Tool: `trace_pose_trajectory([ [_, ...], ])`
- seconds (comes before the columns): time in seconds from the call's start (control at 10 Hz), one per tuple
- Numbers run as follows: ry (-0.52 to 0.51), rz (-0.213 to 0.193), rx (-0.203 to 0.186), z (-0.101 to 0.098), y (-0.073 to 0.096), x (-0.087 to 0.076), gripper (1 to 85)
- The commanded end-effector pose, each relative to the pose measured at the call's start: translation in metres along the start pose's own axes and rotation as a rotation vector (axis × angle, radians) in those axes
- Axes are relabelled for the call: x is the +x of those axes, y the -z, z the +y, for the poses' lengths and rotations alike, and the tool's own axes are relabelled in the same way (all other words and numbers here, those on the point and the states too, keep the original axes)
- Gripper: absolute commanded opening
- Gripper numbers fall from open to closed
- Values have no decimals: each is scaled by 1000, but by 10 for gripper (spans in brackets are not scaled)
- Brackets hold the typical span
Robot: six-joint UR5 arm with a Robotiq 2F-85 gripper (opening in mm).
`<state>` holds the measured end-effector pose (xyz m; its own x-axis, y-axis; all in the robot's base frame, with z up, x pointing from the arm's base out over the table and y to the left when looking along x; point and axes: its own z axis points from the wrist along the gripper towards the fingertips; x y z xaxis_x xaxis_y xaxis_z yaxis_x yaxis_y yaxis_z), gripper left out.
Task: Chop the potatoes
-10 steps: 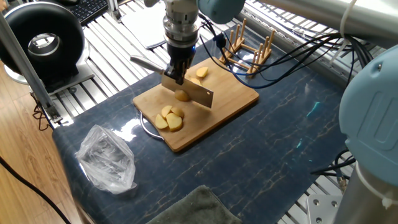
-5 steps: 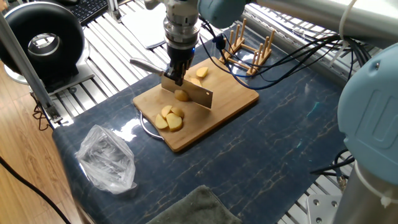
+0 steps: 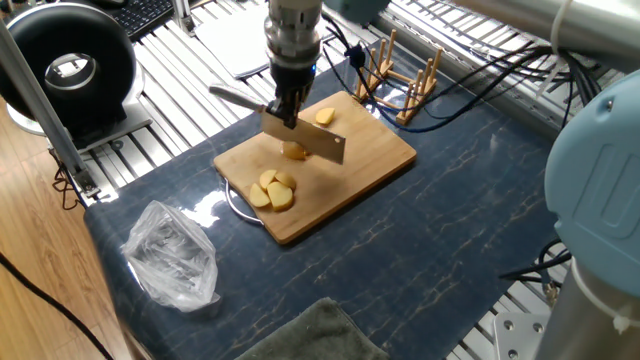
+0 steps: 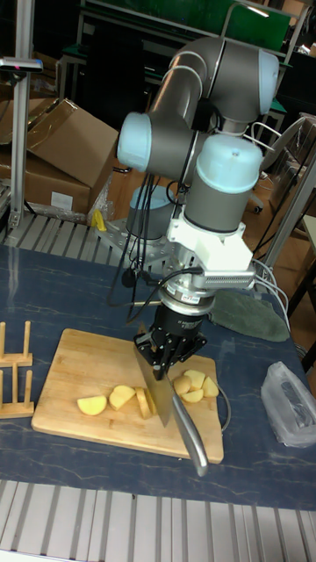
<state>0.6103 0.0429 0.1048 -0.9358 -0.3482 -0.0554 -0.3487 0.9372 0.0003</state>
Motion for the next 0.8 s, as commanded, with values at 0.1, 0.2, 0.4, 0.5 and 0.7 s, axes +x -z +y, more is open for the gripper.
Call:
trace_pose_trajectory([
  [0.1, -15, 22, -10, 1, 19, -3, 10],
  [0.2, -24, 42, -1, 1, 25, -2, 10],
  [0.4, -30, 70, 10, 5, 36, -8, 10],
  [0.5, -30, 74, 12, 7, 40, -11, 10],
  [0.7, -30, 85, 15, 11, 49, -18, 10],
])
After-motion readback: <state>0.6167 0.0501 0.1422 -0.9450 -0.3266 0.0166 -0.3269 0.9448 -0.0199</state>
